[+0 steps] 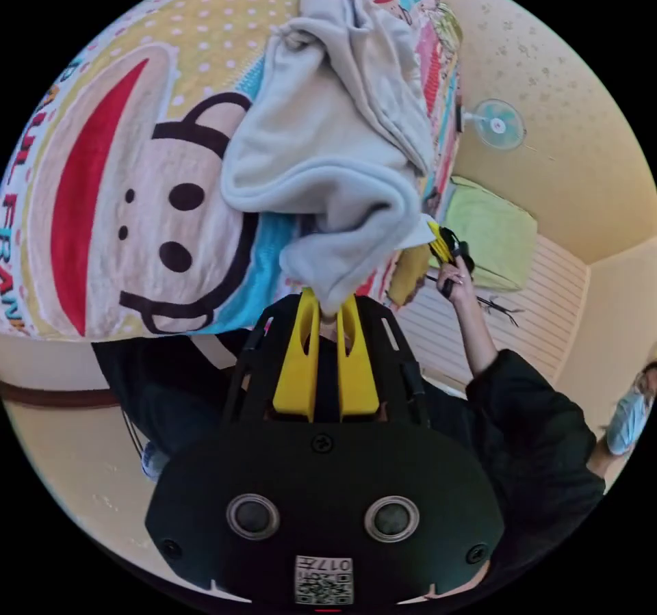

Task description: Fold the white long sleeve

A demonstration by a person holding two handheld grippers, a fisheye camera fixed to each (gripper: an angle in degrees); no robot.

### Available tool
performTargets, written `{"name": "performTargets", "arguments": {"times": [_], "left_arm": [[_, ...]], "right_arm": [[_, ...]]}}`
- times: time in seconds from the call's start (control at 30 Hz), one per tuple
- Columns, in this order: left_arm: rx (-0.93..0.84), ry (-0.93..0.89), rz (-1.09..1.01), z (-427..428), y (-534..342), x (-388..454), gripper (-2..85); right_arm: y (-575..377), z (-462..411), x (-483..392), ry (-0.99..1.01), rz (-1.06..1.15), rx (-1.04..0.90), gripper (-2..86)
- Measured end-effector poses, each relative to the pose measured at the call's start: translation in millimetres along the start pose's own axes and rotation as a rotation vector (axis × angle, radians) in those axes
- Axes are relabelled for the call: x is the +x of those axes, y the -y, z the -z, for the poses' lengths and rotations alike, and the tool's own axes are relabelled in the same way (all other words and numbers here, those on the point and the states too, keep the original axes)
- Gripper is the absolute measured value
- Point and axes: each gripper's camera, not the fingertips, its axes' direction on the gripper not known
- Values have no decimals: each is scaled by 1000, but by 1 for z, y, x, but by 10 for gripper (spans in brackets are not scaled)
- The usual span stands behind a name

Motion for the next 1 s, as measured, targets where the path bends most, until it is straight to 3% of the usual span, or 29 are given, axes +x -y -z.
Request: {"name": "performTargets", "arguments": {"times": [0.07,0.17,0.23,0.33,0.43,0.57,0.77,0.9,1.0], "left_arm": [[-34,-106,-59,20,-23,10,43],[-15,-446,-101,54,-84,18,42],[57,-527,-63,75,-142,15,42],[100,-599,-28,79,-195,4,42],[144,-707,27,67,-210,-15,42],[229,-686,82,72,-167,-41,42],[363,-705,-112,122,35,-33,49],[600,-455,-64,173,128,-39,96],[631,-313,41,177,141,-56,129]], "right_arm": [[-14,22,-6,86,145,-70,50],[-68,58,2,305,353,-234,50],[-110,79,20,368,335,-266,51],[-175,109,58,519,187,-141,51],[-208,110,67,654,182,-95,50],[-165,97,57,581,211,-49,49],[22,42,-17,590,316,7,54],[117,9,-58,527,149,195,84],[126,-7,-94,381,97,281,88]]}}
